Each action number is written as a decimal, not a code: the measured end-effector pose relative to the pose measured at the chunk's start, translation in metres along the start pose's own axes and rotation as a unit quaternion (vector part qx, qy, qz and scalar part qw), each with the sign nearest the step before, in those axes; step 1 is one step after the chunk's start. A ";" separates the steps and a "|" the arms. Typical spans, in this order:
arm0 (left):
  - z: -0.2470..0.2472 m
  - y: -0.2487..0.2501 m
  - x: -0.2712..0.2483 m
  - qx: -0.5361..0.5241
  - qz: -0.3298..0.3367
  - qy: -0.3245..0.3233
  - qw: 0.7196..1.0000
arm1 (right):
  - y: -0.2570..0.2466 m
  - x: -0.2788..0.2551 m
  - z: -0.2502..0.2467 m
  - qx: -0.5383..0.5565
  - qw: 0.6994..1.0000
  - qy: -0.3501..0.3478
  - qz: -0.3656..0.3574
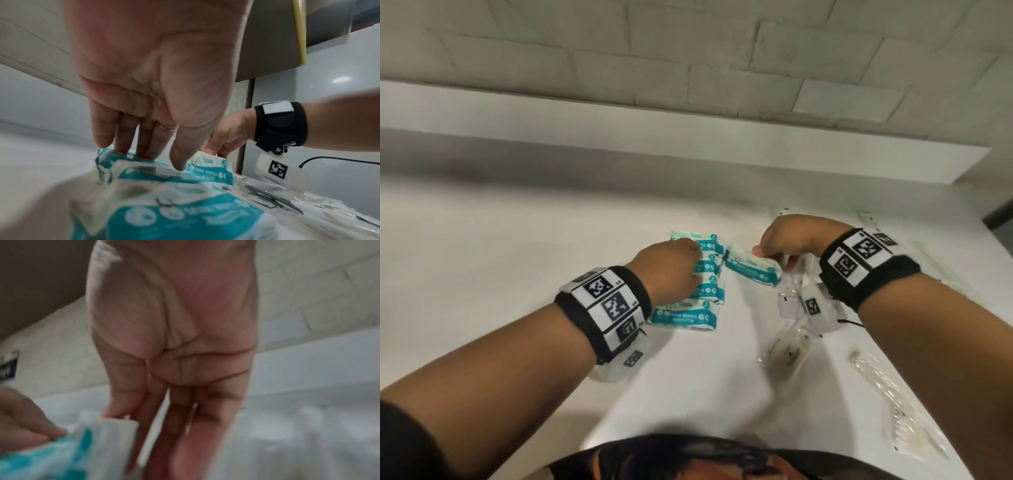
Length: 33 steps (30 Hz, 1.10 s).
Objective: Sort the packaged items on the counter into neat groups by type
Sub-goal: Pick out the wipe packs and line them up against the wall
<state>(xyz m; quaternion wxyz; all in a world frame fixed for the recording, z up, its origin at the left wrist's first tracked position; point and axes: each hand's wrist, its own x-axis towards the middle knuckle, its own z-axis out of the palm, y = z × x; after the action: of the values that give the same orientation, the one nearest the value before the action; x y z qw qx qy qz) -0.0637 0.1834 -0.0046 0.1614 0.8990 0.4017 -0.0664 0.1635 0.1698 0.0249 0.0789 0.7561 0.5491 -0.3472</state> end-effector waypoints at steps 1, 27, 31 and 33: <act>0.000 0.000 0.000 0.002 0.000 0.001 1.000 | 0.002 0.003 -0.001 -0.014 1.000 0.018 0.004; -0.009 -0.004 -0.007 0.004 0.034 -0.077 0.996 | -0.081 0.045 -0.005 -0.108 0.976 0.114 -0.149; 0.005 0.002 -0.019 0.078 0.084 -0.161 0.980 | -0.078 0.045 -0.001 -0.140 0.969 0.113 -0.170; 0.013 0.006 -0.020 0.096 0.094 -0.124 0.983 | -0.078 0.044 0.000 -0.148 0.963 0.121 -0.188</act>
<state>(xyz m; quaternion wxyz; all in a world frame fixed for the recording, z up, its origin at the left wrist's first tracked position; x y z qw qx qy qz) -0.0721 0.1608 -0.0106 0.1283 0.9288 0.2842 -0.2002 0.1016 0.2342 0.0182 0.0569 0.6555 0.7321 -0.1767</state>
